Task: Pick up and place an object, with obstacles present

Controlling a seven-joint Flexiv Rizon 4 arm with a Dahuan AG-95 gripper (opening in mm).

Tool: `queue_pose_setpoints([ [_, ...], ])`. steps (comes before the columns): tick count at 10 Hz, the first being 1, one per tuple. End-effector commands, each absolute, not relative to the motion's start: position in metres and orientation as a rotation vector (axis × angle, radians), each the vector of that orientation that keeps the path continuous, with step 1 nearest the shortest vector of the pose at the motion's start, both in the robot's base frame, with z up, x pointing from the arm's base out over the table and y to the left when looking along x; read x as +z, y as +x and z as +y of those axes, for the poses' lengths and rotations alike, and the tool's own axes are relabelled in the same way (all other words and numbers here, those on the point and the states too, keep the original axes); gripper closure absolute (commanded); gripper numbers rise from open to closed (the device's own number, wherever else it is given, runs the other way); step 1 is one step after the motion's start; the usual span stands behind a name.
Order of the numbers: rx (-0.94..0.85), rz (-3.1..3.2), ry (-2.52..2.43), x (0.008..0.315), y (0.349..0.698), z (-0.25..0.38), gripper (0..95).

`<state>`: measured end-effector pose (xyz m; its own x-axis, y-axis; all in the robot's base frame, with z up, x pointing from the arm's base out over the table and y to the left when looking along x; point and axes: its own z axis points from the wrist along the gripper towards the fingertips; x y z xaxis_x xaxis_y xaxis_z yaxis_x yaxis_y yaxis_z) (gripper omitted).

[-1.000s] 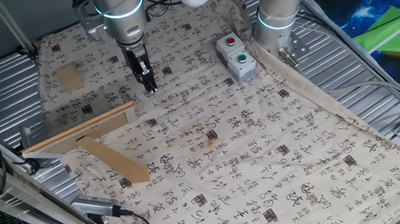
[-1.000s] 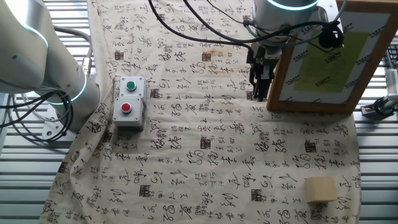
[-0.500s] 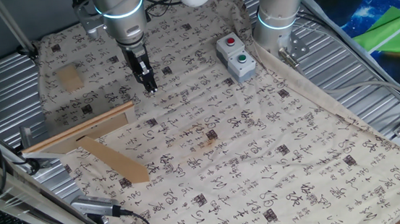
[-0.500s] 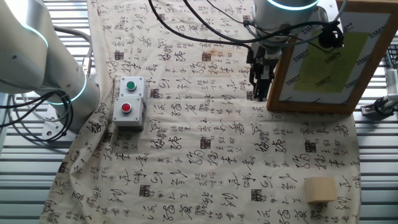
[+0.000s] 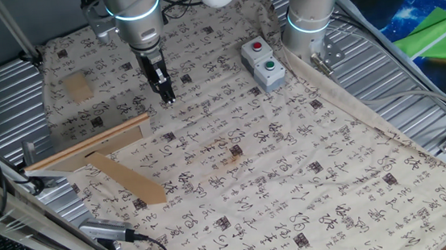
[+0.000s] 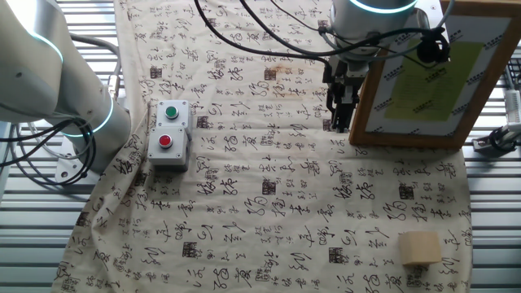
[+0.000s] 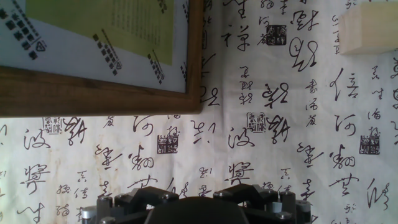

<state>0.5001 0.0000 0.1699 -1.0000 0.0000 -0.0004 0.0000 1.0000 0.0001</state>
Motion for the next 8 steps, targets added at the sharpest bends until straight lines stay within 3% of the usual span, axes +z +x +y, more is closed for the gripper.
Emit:
queue_pose_setpoints([
  [1, 0.0, 3.142, 0.0, 0.17, 0.5, 0.0, 0.0],
  [2, 0.059, 3.088, -0.024, 0.1704, 0.4998, 0.0002, 95.0],
  [8, 0.06, 3.088, -0.02, 0.1716, 0.4995, 0.0006, 95.0],
])
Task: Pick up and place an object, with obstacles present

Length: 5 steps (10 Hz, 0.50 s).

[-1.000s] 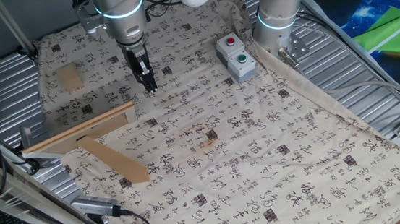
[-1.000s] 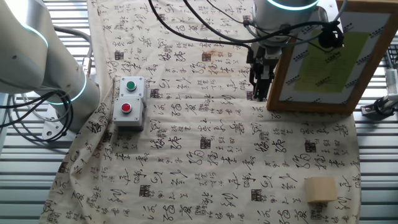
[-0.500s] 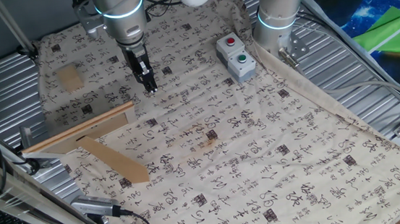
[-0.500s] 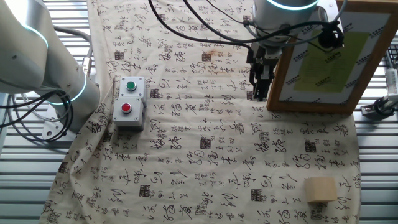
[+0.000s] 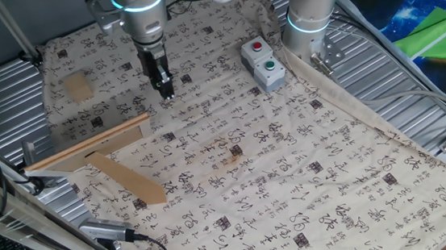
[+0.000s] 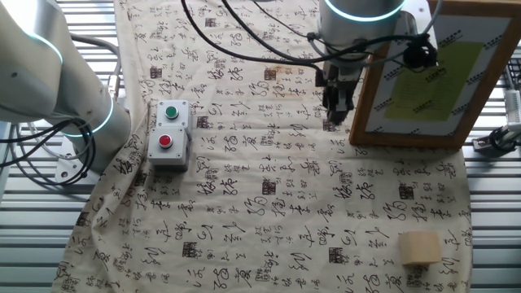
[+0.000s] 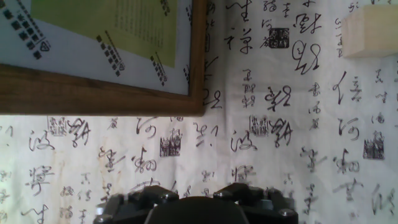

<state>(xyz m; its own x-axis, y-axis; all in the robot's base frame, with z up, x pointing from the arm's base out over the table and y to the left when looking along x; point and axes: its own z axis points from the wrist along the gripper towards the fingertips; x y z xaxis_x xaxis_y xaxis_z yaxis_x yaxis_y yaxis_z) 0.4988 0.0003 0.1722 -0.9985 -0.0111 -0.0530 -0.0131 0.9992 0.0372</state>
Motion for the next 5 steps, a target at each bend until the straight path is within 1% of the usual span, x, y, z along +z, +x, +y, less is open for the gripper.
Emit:
queue_pose_setpoints([
  [1, 0.06, 3.088, -0.019, 0.1718, 0.4995, 0.0006, 95.0],
  [5, 0.056, 3.088, -0.016, 0.1719, 0.4994, 0.0007, 95.0],
])
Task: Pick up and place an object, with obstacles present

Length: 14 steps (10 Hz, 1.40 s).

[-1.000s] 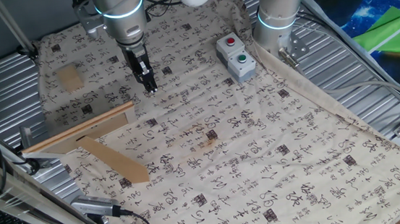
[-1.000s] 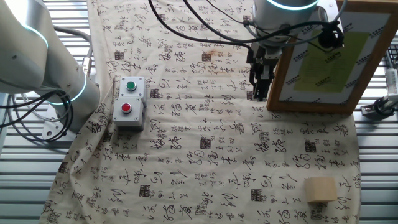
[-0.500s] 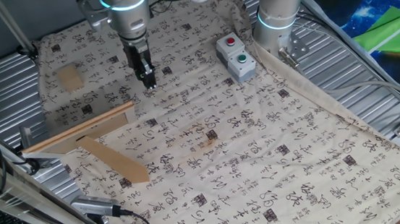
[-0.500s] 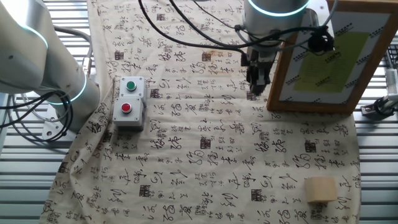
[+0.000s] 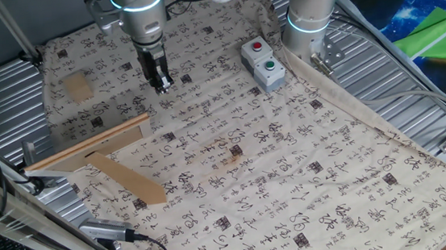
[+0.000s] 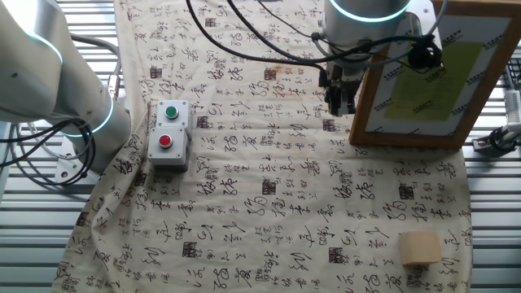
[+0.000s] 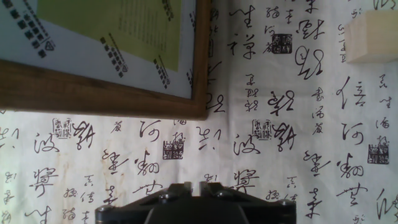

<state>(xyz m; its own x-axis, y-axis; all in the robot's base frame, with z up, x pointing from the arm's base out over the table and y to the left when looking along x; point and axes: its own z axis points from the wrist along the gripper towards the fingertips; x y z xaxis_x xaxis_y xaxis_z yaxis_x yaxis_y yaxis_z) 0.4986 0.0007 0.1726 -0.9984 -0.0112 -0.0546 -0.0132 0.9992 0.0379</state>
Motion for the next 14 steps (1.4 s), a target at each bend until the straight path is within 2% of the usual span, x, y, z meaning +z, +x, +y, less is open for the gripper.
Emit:
queue_pose_setpoints([
  [1, 0.053, 3.082, -0.006, 0.172, 0.499, 0.001, 95.0],
  [10, 0.069, 3.087, -0.016, 0.176, 0.497, 0.002, 95.0],
  [12, 0.041, 3.076, -0.137, 0.165, 0.502, -0.021, 95.0],
  [14, -0.011, 3.073, -0.286, 0.149, 0.523, -0.054, 95.0],
])
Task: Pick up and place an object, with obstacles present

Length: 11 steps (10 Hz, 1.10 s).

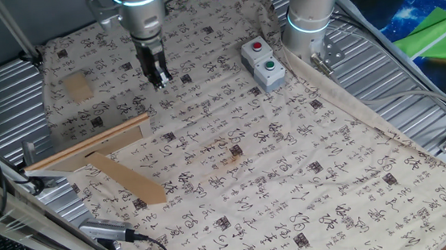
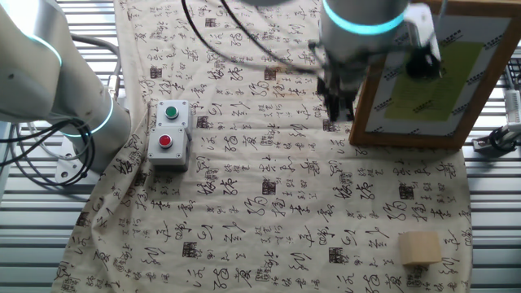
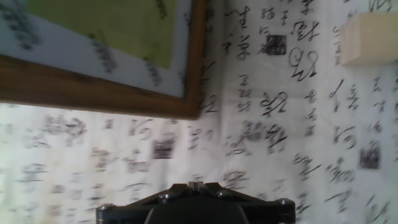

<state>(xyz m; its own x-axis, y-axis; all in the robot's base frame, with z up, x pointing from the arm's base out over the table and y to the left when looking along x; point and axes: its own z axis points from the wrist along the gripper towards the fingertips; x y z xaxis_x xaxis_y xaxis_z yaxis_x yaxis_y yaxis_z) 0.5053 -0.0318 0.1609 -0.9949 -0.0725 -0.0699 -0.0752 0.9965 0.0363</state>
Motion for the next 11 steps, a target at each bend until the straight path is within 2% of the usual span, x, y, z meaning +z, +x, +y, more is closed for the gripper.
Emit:
queue_pose_setpoints([
  [1, -0.019, 3.066, -0.355, 0.144, 0.536, -0.066, 95.0],
  [3, -0.034, 3.04, -0.548, 0.138, 0.579, -0.083, 95.0],
  [6, -0.012, 2.968, -0.839, 0.132, 0.618, -0.127, 95.0],
  [11, -0.049, 2.808, -1.242, 0.101, 0.633, -0.192, 95.0],
])
